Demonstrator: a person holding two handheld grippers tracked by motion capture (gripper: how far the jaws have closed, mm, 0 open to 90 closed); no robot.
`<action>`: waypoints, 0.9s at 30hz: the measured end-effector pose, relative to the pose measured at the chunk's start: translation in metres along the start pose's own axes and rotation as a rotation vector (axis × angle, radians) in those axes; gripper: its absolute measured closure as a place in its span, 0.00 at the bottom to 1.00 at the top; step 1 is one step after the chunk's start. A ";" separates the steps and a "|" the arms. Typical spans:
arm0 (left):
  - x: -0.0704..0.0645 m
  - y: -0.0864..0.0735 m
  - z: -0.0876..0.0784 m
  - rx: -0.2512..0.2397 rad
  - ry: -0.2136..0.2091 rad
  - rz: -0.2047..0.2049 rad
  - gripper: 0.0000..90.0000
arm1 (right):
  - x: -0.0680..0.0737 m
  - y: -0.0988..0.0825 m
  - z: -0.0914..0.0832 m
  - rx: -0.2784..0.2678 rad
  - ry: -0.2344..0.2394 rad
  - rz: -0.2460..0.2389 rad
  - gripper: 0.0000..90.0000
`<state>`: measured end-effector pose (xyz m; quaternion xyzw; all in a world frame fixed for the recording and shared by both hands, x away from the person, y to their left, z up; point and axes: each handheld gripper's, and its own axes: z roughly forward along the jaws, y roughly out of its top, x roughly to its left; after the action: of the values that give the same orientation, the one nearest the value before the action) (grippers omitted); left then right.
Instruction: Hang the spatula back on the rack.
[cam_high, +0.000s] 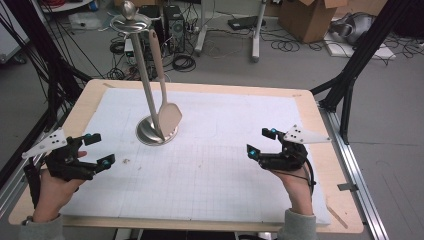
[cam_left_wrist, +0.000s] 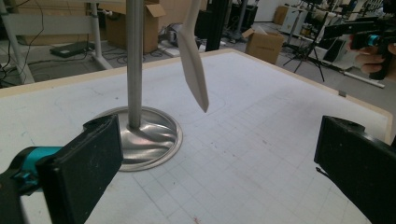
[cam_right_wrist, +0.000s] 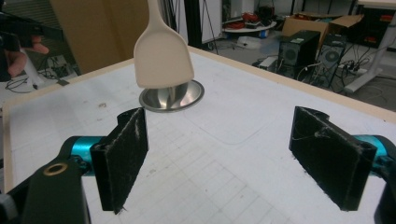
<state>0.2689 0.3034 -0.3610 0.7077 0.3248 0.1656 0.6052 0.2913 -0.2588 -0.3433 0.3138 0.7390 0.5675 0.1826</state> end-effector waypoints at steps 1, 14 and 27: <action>0.000 0.000 0.000 -0.002 0.001 0.000 0.02 | -0.001 -0.001 -0.001 0.001 -0.001 0.000 0.21; 0.001 -0.001 0.000 -0.001 0.011 -0.002 0.02 | -0.005 -0.018 -0.011 0.047 -0.041 -0.001 0.21; 0.000 -0.002 0.000 0.010 0.017 0.002 0.02 | -0.010 -0.026 -0.023 0.049 -0.056 0.015 0.21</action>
<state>0.2685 0.3034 -0.3632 0.7096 0.3299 0.1705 0.5988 0.2777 -0.2867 -0.3620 0.3395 0.7448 0.5416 0.1915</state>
